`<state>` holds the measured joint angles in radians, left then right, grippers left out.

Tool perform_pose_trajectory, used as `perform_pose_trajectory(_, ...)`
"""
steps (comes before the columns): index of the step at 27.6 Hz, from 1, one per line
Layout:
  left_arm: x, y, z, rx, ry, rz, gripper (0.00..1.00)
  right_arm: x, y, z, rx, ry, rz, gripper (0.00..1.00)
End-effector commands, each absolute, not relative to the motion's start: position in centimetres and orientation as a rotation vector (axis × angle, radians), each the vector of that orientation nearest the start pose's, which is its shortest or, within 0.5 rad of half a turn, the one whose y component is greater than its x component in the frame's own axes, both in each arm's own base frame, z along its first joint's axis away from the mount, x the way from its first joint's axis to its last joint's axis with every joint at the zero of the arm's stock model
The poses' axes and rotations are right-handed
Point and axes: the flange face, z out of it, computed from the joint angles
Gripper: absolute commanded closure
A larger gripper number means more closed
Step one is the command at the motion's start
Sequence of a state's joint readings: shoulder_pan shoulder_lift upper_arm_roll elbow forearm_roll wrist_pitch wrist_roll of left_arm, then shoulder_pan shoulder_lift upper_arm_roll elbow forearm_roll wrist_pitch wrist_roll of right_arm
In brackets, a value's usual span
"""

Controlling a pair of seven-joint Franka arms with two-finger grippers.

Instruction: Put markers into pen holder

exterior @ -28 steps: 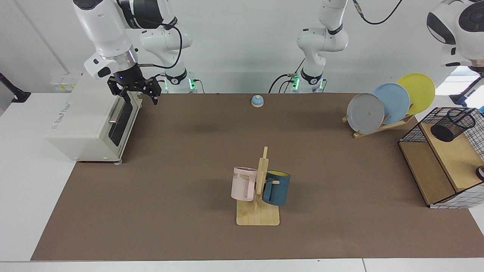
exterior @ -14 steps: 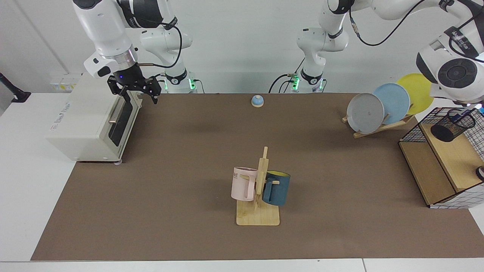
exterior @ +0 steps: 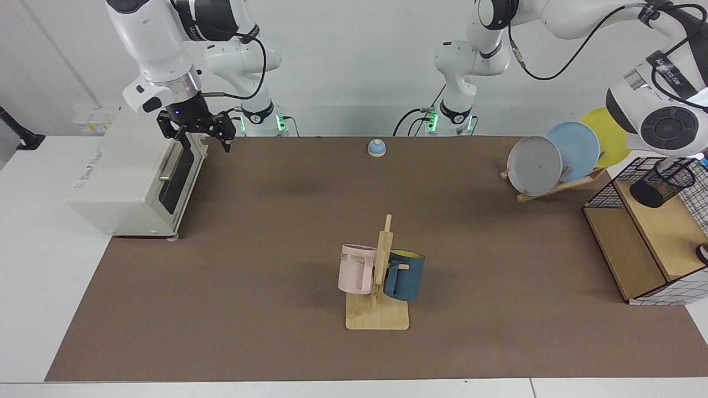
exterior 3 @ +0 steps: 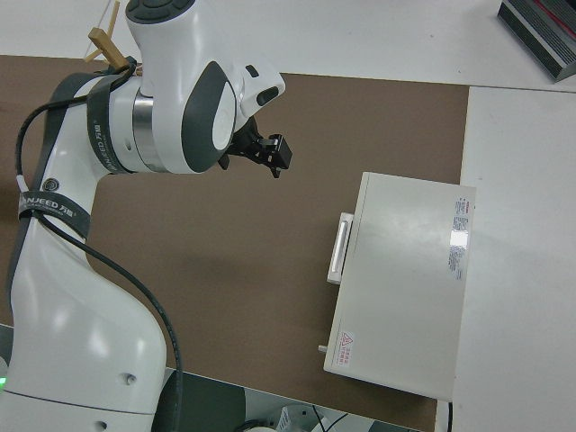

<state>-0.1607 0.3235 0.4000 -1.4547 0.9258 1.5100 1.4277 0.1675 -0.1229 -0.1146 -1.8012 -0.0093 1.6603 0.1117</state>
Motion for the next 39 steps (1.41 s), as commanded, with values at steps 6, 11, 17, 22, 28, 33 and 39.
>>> perform_pose_trajectory(6,60.6,17.3,55.7,-1.899,1.308,1.19,0.0,51.5,2.3,59.3,-3.119,0.114,0.043,0.0)
perform_pose_trajectory(11,60.9,12.4,55.4,-2.004,1.33,1.113,0.0,51.5,2.3,59.3,-3.119,0.114,0.043,0.0)
perform_pose_trajectory(17,60.3,8.4,53.2,-2.512,1.258,0.79,0.0,51.5,2.2,59.3,-3.119,0.116,0.043,0.0)
perform_pose_trajectory(22,60.4,2.4,52.4,-2.672,1.093,0.664,0.0,51.5,2.1,59.3,-3.119,0.119,0.043,0.0)
perform_pose_trajectory(28,60.7,-1.2,51.1,-2.871,0.805,0.506,0.0,51.5,2.0,59.3,-3.118,0.121,0.042,0.0)
perform_pose_trajectory(33,60.2,-2.6,49.9,-2.943,0.638,0.31,0.0,51.5,2.0,59.3,-3.118,0.121,0.042,0.0)
perform_pose_trajectory(39,58.8,-3.8,51.7,-3.005,0.474,0.111,0.0,51.6,2.0,59.3,-3.121,0.121,0.042,0.0)
